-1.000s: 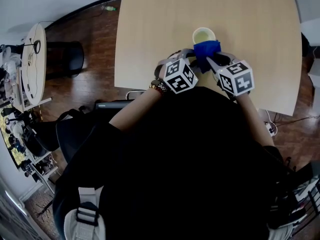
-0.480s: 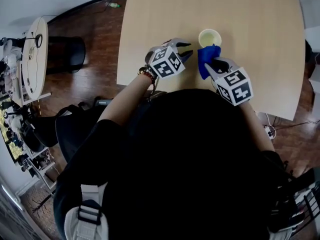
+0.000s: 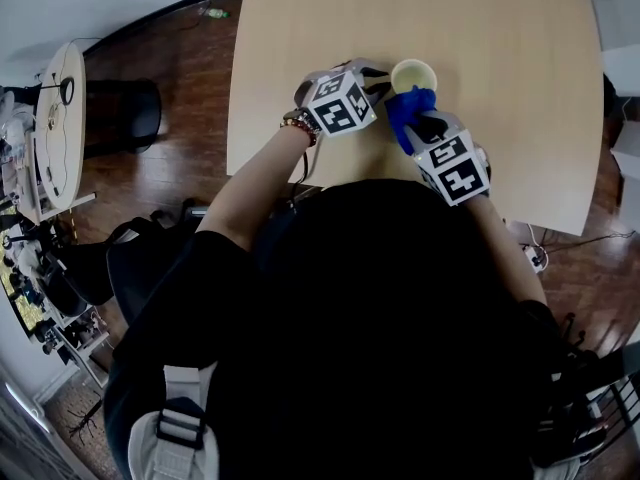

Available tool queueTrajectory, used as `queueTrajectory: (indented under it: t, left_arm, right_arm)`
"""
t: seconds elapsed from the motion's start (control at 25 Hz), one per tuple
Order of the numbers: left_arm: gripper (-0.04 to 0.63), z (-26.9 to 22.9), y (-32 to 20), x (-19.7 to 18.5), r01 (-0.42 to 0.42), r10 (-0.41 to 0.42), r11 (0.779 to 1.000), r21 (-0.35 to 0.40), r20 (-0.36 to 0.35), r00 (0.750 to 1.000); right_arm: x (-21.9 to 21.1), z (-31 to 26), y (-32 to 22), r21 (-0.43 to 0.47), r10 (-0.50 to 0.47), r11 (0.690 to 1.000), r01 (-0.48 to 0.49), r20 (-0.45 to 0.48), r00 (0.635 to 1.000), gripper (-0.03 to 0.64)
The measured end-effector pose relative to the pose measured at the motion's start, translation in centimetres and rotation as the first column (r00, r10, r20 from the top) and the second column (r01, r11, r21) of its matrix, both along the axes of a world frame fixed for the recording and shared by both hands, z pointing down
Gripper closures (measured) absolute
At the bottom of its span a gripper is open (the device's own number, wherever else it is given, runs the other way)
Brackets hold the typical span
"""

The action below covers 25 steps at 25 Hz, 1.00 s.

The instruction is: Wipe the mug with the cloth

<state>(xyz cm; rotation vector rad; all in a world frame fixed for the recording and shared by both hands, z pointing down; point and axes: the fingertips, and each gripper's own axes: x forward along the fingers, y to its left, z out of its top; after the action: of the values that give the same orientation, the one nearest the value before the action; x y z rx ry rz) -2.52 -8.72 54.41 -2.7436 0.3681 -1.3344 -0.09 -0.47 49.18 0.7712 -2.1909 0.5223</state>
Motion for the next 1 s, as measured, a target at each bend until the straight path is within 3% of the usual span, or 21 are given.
queueTrajectory:
  t: [0.12, 0.28, 0.6, 0.76, 1.0]
  left_arm:
    - [0.569, -0.5, 0.8, 0.2, -0.005, 0.005, 1.0, 0.005, -0.015, 1.0]
    - [0.555, -0.9, 2.4, 0.8, -0.012, 0.012, 1.0, -0.013, -0.048, 0.999]
    - [0.567, -2.0, 4.7, 2.6, -0.028, 0.025, 0.999, -0.028, -0.109, 0.994]
    - [0.57, -1.8, 6.6, 4.4, -0.062, 0.055, 0.997, -0.046, -0.124, 0.991]
    - [0.594, -1.3, 7.9, 6.6, -0.081, 0.071, 0.995, -0.064, -0.136, 0.988]
  right_arm:
    - [1.6, 0.3, -0.6, 0.0, 0.045, 0.999, -0.045, -0.03, 0.999, 0.546]
    - [3.9, 0.6, -2.3, 0.02, 0.095, 0.995, -0.094, -0.044, 0.995, 0.546]
    - [5.4, -2.2, -4.3, 0.088, 0.088, 0.992, -0.087, -0.007, 0.996, 0.546]
    - [6.9, -1.3, -5.2, 0.091, 0.123, 0.989, -0.119, -0.044, 0.991, 0.546]
    - [7.3, 0.0, -6.0, 0.043, 0.174, 0.984, -0.175, 0.012, 0.985, 0.546]
